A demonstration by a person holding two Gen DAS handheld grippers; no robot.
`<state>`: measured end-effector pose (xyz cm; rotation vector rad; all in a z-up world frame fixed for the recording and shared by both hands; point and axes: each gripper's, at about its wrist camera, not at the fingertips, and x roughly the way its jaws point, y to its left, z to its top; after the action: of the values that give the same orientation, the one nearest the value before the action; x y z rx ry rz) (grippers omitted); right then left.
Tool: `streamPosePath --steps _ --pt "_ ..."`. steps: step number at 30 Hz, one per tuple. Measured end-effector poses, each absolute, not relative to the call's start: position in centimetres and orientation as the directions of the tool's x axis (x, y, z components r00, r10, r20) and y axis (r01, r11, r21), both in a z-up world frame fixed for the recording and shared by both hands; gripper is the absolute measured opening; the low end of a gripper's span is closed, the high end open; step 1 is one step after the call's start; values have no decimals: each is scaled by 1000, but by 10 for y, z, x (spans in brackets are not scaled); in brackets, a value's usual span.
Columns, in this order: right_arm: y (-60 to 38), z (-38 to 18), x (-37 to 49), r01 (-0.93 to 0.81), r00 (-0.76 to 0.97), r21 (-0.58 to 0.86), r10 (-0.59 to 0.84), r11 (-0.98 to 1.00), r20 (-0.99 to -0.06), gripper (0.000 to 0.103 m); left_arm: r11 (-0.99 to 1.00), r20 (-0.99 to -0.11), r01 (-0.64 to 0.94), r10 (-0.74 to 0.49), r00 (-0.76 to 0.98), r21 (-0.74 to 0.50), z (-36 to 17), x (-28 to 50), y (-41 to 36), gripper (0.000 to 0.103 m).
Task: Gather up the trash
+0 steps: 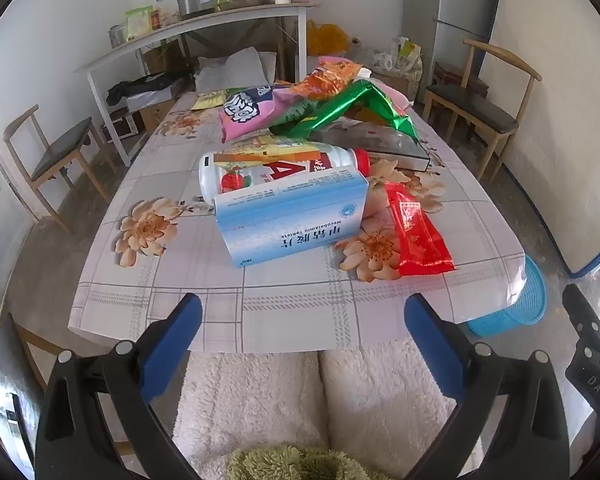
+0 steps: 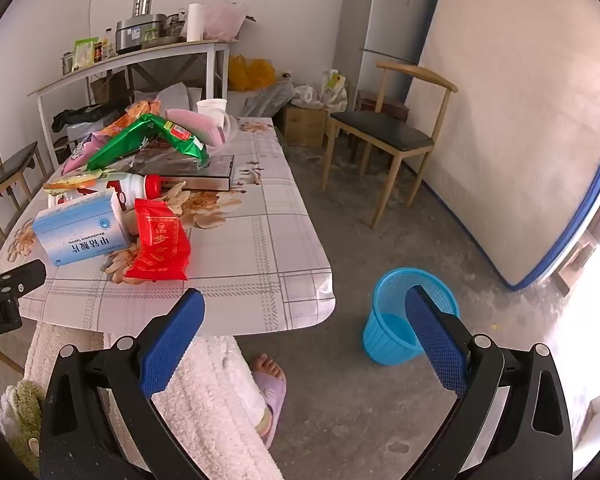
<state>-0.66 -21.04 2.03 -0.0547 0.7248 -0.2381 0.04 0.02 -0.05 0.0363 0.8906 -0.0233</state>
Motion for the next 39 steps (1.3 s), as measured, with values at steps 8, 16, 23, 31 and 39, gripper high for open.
streamPosePath --steps 8,16,23,31,39 --pt "-213 23 -5 196 722 -129 -232 972 -651 96 999 -779 35 0 627 28 0 0 1 99" --pt "-211 22 -5 196 723 -129 -233 972 -651 96 999 -782 35 1 623 29 -10 2 -10 99" --pt "-209 21 -6 198 722 -129 -234 972 -651 96 999 -787 42 -8 617 23 -7 0 -2 99" --pt "-207 20 -7 199 722 -128 -234 972 -651 96 999 -793 39 -7 610 22 -9 0 0 99" --pt "-205 18 -9 198 722 -129 -233 972 -652 96 999 -794 39 -6 607 22 -9 1 1 99"
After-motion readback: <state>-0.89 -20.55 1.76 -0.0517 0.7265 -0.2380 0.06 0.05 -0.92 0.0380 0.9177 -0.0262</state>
